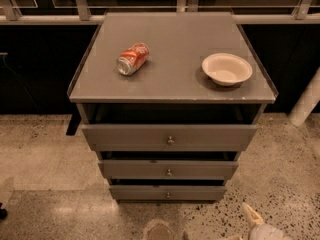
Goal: Open bottom drawer
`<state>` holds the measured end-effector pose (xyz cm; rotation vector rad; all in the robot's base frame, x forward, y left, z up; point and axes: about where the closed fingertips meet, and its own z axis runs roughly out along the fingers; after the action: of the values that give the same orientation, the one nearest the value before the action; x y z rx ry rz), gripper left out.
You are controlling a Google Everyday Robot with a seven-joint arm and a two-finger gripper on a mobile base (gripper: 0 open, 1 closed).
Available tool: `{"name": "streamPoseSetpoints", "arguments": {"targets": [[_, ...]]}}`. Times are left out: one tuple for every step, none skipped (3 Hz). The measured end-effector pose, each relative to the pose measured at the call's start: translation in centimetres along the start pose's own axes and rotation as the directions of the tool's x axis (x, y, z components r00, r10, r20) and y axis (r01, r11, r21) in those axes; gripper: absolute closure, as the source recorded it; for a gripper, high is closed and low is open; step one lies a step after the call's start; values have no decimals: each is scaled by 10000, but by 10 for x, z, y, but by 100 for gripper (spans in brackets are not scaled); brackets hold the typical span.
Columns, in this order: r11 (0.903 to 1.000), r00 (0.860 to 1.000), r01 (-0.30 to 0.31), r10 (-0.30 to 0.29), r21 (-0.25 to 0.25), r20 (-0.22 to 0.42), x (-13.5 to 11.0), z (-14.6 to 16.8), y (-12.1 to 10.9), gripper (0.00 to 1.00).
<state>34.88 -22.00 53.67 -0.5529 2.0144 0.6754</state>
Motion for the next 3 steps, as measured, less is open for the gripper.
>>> {"name": "streamPoseSetpoints", "arguments": {"targets": [[9941, 9942, -1067, 1064, 175, 179, 52, 30, -20, 0], [9853, 9862, -1638, 1648, 496, -183, 106, 78, -54, 0], [9854, 9861, -1641, 1651, 463, -190, 106, 80, -53, 0]]}}
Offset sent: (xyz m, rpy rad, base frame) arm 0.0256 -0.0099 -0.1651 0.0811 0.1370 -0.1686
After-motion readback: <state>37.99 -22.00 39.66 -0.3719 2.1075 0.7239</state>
